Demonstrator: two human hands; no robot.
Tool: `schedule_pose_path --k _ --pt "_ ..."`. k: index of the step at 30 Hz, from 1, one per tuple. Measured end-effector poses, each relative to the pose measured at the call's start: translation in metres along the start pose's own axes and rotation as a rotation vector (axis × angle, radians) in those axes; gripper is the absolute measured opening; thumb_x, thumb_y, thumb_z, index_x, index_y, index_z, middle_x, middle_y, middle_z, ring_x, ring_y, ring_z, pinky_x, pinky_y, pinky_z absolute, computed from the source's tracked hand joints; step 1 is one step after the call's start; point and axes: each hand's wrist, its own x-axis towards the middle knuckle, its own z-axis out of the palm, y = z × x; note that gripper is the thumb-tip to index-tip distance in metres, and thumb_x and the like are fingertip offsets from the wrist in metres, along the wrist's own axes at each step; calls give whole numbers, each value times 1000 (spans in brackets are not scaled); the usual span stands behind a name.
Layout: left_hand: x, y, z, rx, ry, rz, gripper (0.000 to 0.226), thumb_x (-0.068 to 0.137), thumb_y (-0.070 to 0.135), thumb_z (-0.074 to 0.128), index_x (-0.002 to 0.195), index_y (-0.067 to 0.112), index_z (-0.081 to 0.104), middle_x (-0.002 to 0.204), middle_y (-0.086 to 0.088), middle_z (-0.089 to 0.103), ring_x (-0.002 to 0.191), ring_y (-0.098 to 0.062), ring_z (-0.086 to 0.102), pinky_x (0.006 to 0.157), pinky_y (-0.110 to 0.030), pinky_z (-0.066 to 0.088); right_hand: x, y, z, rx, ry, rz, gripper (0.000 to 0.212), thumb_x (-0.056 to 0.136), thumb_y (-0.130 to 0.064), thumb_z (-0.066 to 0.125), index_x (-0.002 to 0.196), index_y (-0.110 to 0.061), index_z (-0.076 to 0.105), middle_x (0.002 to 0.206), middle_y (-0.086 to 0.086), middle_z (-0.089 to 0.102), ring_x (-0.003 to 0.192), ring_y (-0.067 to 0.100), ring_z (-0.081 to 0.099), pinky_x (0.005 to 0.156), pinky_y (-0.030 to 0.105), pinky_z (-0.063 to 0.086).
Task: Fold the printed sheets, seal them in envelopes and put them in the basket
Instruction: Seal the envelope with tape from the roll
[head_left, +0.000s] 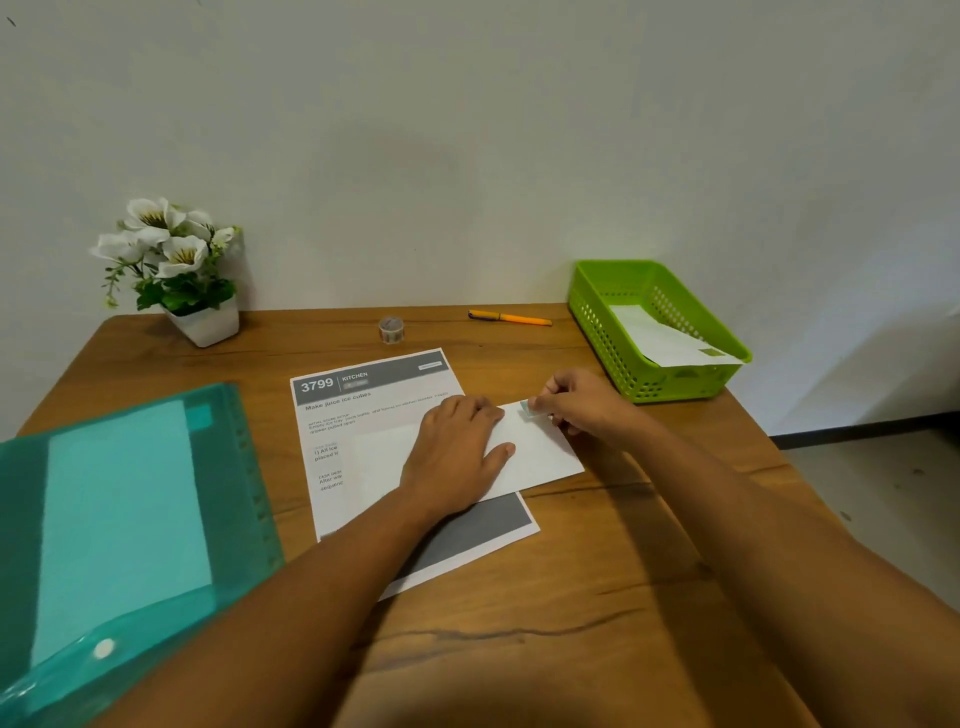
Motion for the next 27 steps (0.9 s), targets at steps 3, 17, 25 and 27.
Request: schedule_pose_path --k 3,17,25,27 --pt "0 -1 -1 -7 -10 12 54 102 53 45 150 28 42 154 3 43 140 -20 34 115 -41 29 11 -4 6 -51 -39 -9 15 92 -22 74 89 -10 64 81 10 64 74 21 54 62 34 43" --pt "0 -2 4 72 -34 45 53 106 49 33 158 40 27 158 -3 36 144 -24 29 117 -45 26 28 -4 10 -178 -29 32 19 88 -28 78 88 -14 66 80 6 65 75 19 60 67 36 51" --pt "0 -4 7 96 -28 45 49 106 49 31 154 38 39 156 -2 38 142 -23 30 116 -44 26 26 -4 16 -279 35 44 27 88 -32 79 97 -9 69 96 13 73 88 26 67 71 39 53" --pt "0 -4 8 99 -27 40 49 106 49 32 153 37 41 156 -1 38 142 -23 31 116 -44 27 24 2 12 -196 79 84 29 85 -33 84 94 -13 64 93 9 72 86 24 67 69 39 56"
